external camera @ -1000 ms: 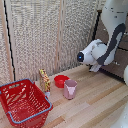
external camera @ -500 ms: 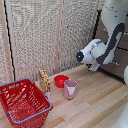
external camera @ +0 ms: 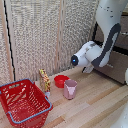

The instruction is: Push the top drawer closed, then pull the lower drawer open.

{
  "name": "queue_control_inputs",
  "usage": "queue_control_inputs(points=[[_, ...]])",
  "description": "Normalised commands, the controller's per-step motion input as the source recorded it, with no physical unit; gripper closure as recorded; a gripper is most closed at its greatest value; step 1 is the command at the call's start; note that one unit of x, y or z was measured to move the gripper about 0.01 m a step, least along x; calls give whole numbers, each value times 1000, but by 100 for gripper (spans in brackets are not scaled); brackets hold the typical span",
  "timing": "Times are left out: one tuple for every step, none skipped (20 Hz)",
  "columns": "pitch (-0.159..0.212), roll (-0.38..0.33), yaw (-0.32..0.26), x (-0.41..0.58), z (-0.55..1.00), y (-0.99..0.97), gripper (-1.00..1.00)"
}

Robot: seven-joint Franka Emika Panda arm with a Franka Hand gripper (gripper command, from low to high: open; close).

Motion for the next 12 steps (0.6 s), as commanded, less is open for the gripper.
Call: queue_control_inputs(points=[[-139,-28,0,0,-86,891,100],[-144,-38,0,0,-97,894,100],[-146,-47,0,0,-117,894,100],[-141,-45,0,0,-114,880,100],[-123,-42,0,0,-100,860,100],[-97,-52,0,0,-86,823,100],[-63,-26,0,0,0,549,-100],[-27,-50,0,0,157,357,-100],[0,-68,16,46,340,123,-100],[0,-78,20,83,483,11,-100],[2,-59,37,111,529,0,-100],[19,-40,0,114,580,-17,-100]])
